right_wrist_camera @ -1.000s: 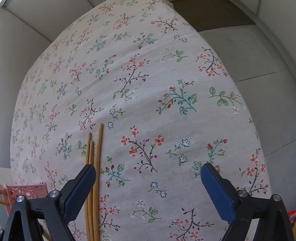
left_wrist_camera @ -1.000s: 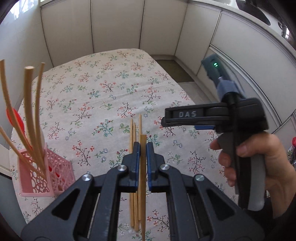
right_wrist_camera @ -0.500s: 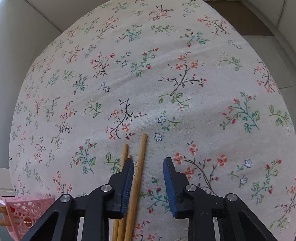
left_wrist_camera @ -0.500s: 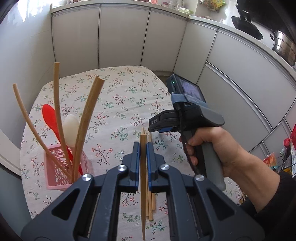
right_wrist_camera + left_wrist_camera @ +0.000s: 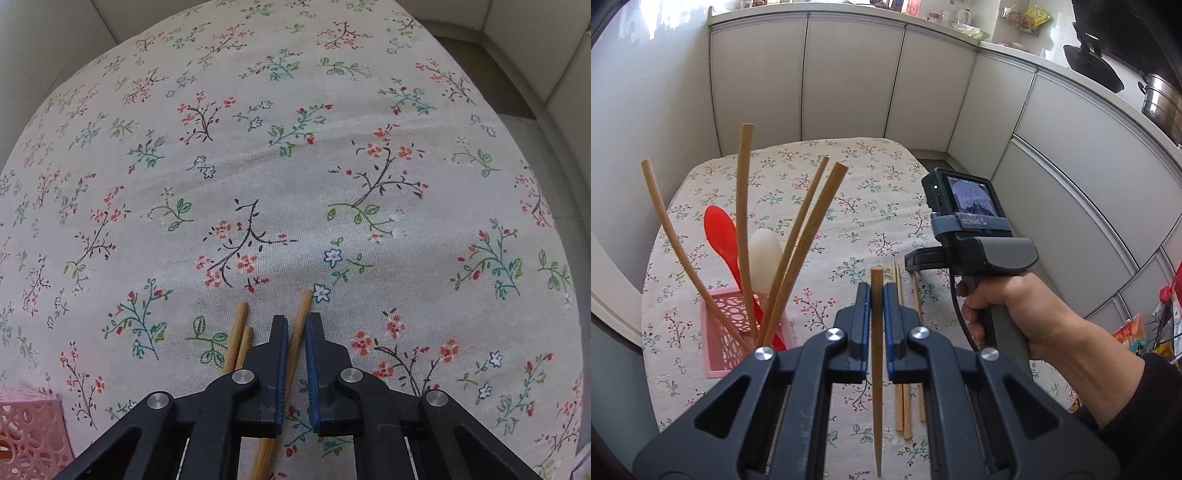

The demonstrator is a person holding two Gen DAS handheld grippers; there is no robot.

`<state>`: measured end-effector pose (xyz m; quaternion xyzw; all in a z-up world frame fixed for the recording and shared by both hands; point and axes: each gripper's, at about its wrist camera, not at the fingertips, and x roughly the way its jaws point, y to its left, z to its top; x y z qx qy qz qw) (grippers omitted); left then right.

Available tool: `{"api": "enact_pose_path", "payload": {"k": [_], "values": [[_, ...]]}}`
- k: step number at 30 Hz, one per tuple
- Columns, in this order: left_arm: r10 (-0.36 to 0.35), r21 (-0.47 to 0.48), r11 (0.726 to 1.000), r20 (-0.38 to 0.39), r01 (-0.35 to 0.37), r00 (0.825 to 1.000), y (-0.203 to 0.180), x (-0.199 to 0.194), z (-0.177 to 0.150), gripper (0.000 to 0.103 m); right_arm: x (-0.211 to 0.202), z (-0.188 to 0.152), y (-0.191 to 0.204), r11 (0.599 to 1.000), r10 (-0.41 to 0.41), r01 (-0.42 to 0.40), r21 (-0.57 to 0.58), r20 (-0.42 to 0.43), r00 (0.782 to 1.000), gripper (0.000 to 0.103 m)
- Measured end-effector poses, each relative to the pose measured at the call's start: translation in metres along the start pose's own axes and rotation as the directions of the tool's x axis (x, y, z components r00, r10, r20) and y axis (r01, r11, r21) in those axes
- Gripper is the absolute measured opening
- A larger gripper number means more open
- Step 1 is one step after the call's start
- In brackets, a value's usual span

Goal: Organize utensils
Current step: 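Lift the chopsticks with the left gripper while the right gripper grasps one chopstick, then lower the chopsticks into the pink basket with both grippers and release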

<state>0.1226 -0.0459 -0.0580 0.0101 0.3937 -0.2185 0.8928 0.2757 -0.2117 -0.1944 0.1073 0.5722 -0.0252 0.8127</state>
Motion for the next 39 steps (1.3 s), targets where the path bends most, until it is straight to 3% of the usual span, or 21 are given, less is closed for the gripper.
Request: {"api": "enact_pose_path", "payload": {"k": [8,19,30,39], "values": [[0.023,0.003,1.0,0.052,-0.023,0.998,0.005,-0.018,0.001,0.008,-0.058,-0.015,-0.018,0.997,0.078,-0.078,0.004,0.096,0.992,0.004],[0.042,0.011,0.999,0.132,-0.044,0.99,-0.002,-0.051,0.005,0.008,-0.154,-0.049,-0.016,0.987,0.147,-0.122,-0.102,0.285,0.947,0.005],[0.059,0.0,0.998,0.249,-0.061,0.967,0.002,-0.098,0.012,0.008,-0.237,-0.077,-0.02,0.974,0.216,-0.158,-0.164,0.444,0.869,0.004],[0.072,-0.019,0.997,0.357,-0.07,0.931,0.006,-0.131,0.022,0.008,-0.283,-0.09,-0.005,0.953,0.291,-0.195,-0.23,0.526,0.8,0.004]]}}
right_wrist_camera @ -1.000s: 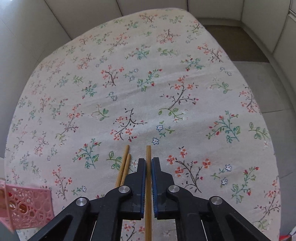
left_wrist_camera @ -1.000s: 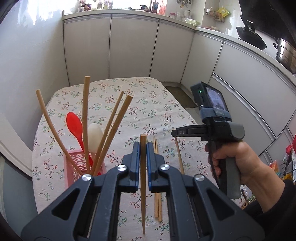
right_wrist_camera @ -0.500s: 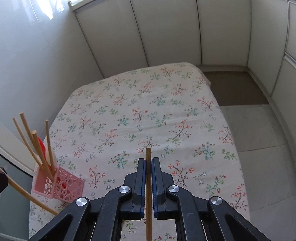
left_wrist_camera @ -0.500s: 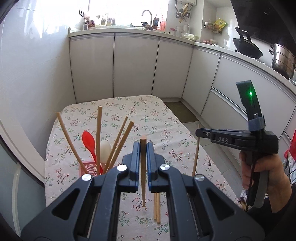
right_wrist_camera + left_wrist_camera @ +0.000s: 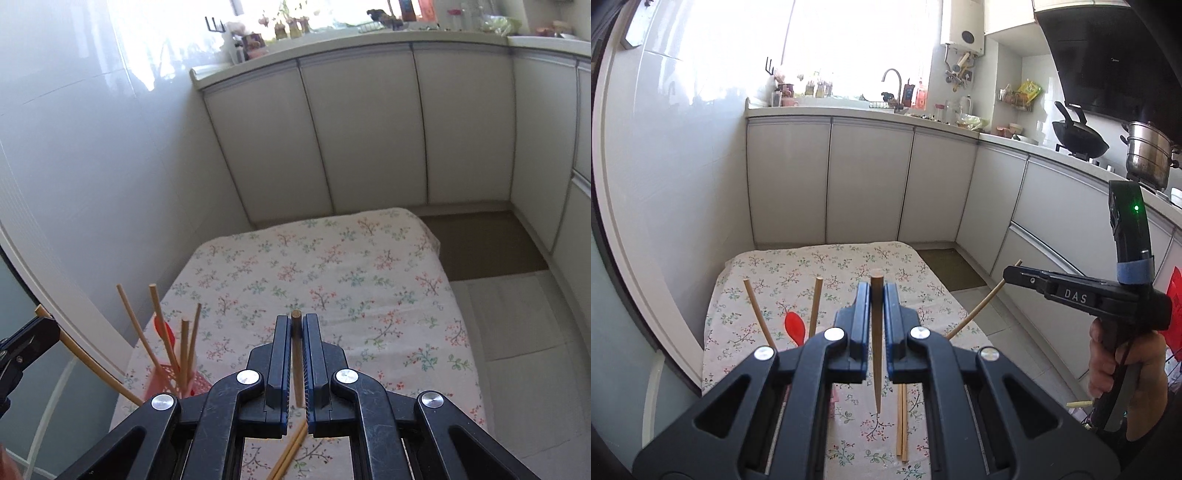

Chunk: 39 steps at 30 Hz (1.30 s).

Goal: Organize utensils
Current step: 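Lower the chopsticks into the pink basket with both grippers and release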

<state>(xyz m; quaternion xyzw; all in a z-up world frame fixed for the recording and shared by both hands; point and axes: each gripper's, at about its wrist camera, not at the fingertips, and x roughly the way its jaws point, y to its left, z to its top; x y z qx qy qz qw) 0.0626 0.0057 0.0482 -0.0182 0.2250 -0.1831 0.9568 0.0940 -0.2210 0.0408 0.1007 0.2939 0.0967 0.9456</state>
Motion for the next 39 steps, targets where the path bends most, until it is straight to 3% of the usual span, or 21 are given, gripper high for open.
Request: {"api": "enact_pose_path", "payload": {"k": [4,14,25,39], "values": [[0.015,-0.006,1.0,0.036,-0.014,0.999,0.004,-0.008,0.005,0.008,-0.008,0.004,0.014,0.999,0.031,-0.031,-0.016,0.024,0.999,0.004],[0.14,-0.007,0.99,0.135,-0.14,0.981,0.021,-0.024,0.014,0.008,-0.03,0.011,0.05,0.99,0.13,-0.125,-0.057,0.099,0.987,0.005],[0.239,0.049,0.969,0.08,-0.243,0.968,0.03,0.015,0.0,0.008,-0.012,0.013,0.07,0.981,0.195,-0.192,-0.041,0.094,0.976,0.005],[0.253,0.069,0.965,-0.013,-0.251,0.967,0.039,0.048,-0.016,0.008,0.039,0.008,0.079,0.975,0.22,-0.22,-0.008,0.045,0.974,0.005]]}}
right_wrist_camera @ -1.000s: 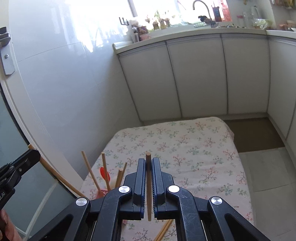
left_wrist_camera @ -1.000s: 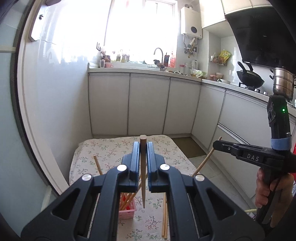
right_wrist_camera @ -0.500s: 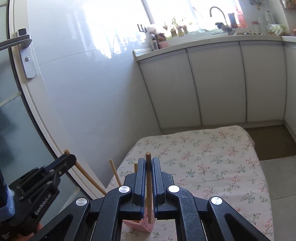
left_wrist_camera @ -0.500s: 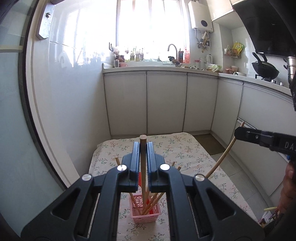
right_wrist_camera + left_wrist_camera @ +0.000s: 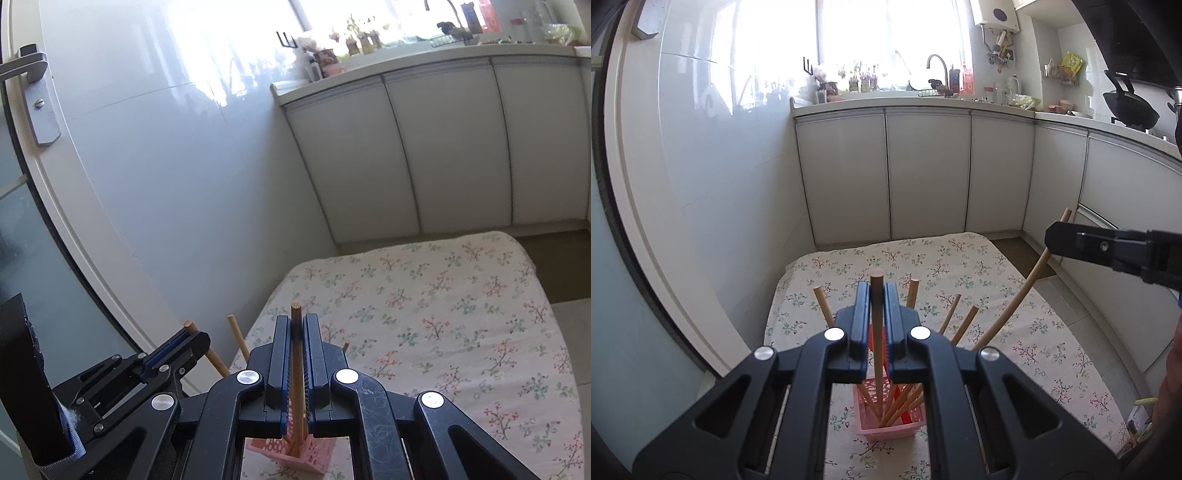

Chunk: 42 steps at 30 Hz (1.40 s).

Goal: Organize utensils
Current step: 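Lower the chopsticks into the pink basket with both grippers and release, then grasp the last pair of wooden chopsticks with the left gripper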

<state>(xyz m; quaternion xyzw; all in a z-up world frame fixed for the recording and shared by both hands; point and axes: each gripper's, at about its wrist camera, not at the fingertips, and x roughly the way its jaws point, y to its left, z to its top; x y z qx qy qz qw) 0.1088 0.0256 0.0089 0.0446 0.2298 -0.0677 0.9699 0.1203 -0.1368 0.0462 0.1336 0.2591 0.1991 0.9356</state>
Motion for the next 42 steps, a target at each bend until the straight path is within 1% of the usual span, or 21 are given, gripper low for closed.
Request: {"api": "enact_pose_path", "payload": {"k": [7,13,15,16,17,18,20,21,22,23,25,27,29,31,33,36,38,39,41,42], "values": [[-0.005,-0.016,1.0,-0.013,0.005,1.0,0.003,0.008,0.001,0.008,0.021,-0.006,-0.006,1.0,-0.002,0.003,0.022,-0.043,0.999,0.005],[-0.013,-0.016,1.0,0.008,0.013,1.0,0.002,0.011,0.003,0.008,0.032,-0.009,-0.01,0.999,-0.004,0.006,0.041,-0.061,0.998,0.005],[-0.014,-0.014,1.0,0.015,0.015,1.0,0.001,0.012,0.004,0.008,0.034,-0.009,-0.012,0.999,-0.009,0.012,0.044,-0.068,0.998,0.006],[-0.014,-0.013,1.0,0.02,0.014,1.0,0.001,0.012,0.004,0.009,0.034,-0.01,-0.012,0.999,-0.014,0.017,0.046,-0.068,0.998,0.007],[-0.015,-0.012,1.0,0.021,0.015,1.0,0.001,0.012,0.005,0.014,0.034,-0.009,-0.013,0.998,-0.015,0.018,0.053,-0.066,0.998,0.011],[-0.018,-0.012,1.0,0.022,0.018,1.0,0.0,0.011,0.006,0.017,0.033,-0.009,-0.014,0.998,-0.011,0.015,0.059,-0.067,0.998,0.011],[-0.015,-0.014,1.0,0.029,0.016,0.999,-0.001,0.009,0.007,0.035,0.03,-0.007,-0.015,0.998,-0.009,0.013,0.064,-0.064,0.998,0.011],[-0.015,-0.018,1.0,0.033,0.016,0.999,-0.001,0.008,0.007,0.039,0.027,-0.006,-0.015,0.998,-0.008,0.012,0.064,-0.059,0.998,0.013],[-0.017,-0.022,1.0,0.034,0.018,0.999,-0.001,0.007,0.008,0.045,0.025,-0.005,-0.015,0.998,-0.007,0.011,0.066,-0.053,0.999,0.018],[-0.022,-0.027,0.999,0.033,0.023,0.999,-0.001,0.007,0.008,0.048,0.022,-0.004,-0.016,0.998,-0.005,0.008,0.068,-0.047,0.999,0.024],[-0.033,-0.038,0.999,0.024,0.034,0.999,0.0,0.007,0.009,0.052,0.018,-0.002,-0.017,0.997,0.001,0.001,0.071,-0.037,0.999,0.03],[-0.042,-0.051,0.998,0.013,0.043,0.999,0.002,0.007,0.009,0.058,0.013,0.0,-0.017,0.997,0.003,-0.001,0.071,-0.031,1.0,0.033],[-0.053,-0.064,0.997,0.002,0.053,0.999,0.003,0.007,0.009,0.064,0.007,0.001,-0.018,0.998,0.0,0.001,0.069,-0.026,1.0,0.04],[-0.075,-0.07,0.995,-0.018,0.073,0.997,0.004,0.007,0.007,0.066,0.002,0.001,-0.02,0.998,-0.004,0.006,0.07,-0.022,1.0,0.043],[-0.104,-0.081,0.992,-0.04,0.101,0.994,0.004,0.006,0.005,0.067,-0.003,0.001,-0.024,0.998,-0.013,0.015,0.069,-0.026,1.0,0.046],[-0.148,-0.1,0.985,-0.067,0.141,0.987,0.005,0.001,0.001,0.074,-0.011,0.0,-0.031,0.997,-0.025,0.027,0.071,-0.033,0.999,0.053],[-0.17,-0.112,0.981,-0.078,0.161,0.982,0.006,-0.004,-0.002,0.082,-0.016,-0.001,-0.037,0.997,-0.035,0.039,0.071,-0.045,0.998,0.062],[-0.183,-0.115,0.978,-0.085,0.173,0.98,0.006,-0.006,-0.003,0.083,-0.018,-0.002,-0.04,0.996,-0.041,0.044,0.072,-0.052,0.998,0.064],[-0.209,-0.118,0.973,-0.106,0.197,0.972,0.006,-0.007,-0.007,0.087,-0.023,-0.004,-0.048,0.996,-0.052,0.056,0.075,-0.066,0.996,0.072],[-0.217,-0.12,0.972,-0.121,0.203,0.969,0.006,-0.006,-0.009,0.088,-0.024,-0.005,-0.052,0.995,-0.057,0.063,0.078,-0.075,0.996,0.075]]}}
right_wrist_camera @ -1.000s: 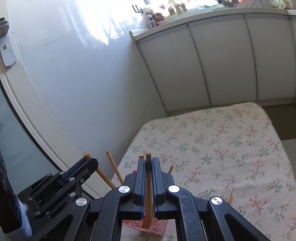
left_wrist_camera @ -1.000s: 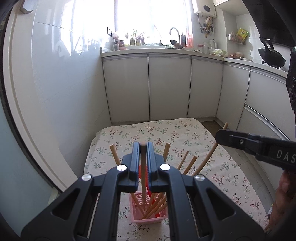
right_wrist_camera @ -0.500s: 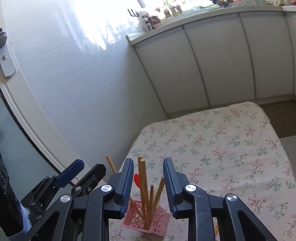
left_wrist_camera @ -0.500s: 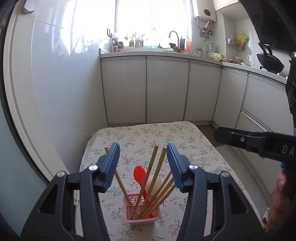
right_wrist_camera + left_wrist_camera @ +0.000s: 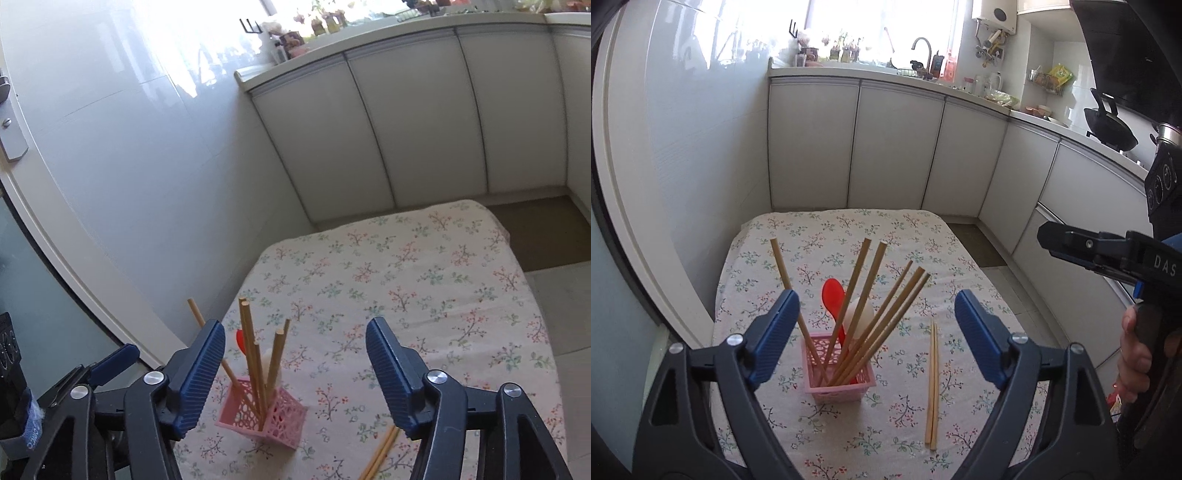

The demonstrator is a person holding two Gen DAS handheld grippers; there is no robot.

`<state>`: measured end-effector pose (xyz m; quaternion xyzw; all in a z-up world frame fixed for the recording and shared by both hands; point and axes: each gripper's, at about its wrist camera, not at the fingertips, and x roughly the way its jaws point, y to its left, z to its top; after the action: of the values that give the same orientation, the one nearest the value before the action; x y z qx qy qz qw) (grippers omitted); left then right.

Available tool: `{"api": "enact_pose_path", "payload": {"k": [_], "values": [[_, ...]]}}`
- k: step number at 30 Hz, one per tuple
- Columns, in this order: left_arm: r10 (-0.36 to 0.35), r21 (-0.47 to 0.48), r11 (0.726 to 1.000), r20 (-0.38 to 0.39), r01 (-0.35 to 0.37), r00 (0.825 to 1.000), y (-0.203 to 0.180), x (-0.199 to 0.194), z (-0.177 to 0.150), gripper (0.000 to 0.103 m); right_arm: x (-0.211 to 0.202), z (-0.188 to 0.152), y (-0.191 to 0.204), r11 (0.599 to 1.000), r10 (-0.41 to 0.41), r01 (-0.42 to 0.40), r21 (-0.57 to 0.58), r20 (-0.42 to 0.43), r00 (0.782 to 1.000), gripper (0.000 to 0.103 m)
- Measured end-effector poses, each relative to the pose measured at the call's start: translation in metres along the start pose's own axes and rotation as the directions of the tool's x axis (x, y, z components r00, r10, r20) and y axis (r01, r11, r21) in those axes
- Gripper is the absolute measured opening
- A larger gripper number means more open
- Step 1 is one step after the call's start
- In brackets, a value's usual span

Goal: Organize utensils
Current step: 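Grasp the last pair of wooden chopsticks with the left gripper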

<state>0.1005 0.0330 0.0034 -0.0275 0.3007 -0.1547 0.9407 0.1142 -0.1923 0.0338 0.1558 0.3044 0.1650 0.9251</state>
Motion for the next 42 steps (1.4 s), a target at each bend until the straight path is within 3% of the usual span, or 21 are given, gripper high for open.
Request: {"api": "enact_pose_path", "payload": {"k": [11,17,30,42], "values": [[-0.039,-0.007,0.999,-0.16,0.038,0.986,-0.007,0.02,-0.027,0.093,0.006,-0.016,-0.04,0.995,-0.097,0.101,0.028,-0.116,0.988,0.089],[-0.052,0.021,0.998,-0.221,0.058,0.974,-0.022,0.029,-0.036,0.093,0.013,-0.026,-0.061,0.986,-0.15,0.161,0.043,-0.196,0.969,0.089],[-0.078,0.167,0.976,-0.328,0.139,0.942,-0.086,0.059,-0.055,0.093,0.009,-0.037,-0.113,0.964,-0.214,0.248,0.098,-0.267,0.94,0.089],[-0.041,0.189,0.973,-0.416,0.13,0.909,-0.114,0.129,-0.065,0.089,0.021,-0.048,-0.173,0.932,-0.246,0.316,0.176,-0.334,0.91,0.089]]}}
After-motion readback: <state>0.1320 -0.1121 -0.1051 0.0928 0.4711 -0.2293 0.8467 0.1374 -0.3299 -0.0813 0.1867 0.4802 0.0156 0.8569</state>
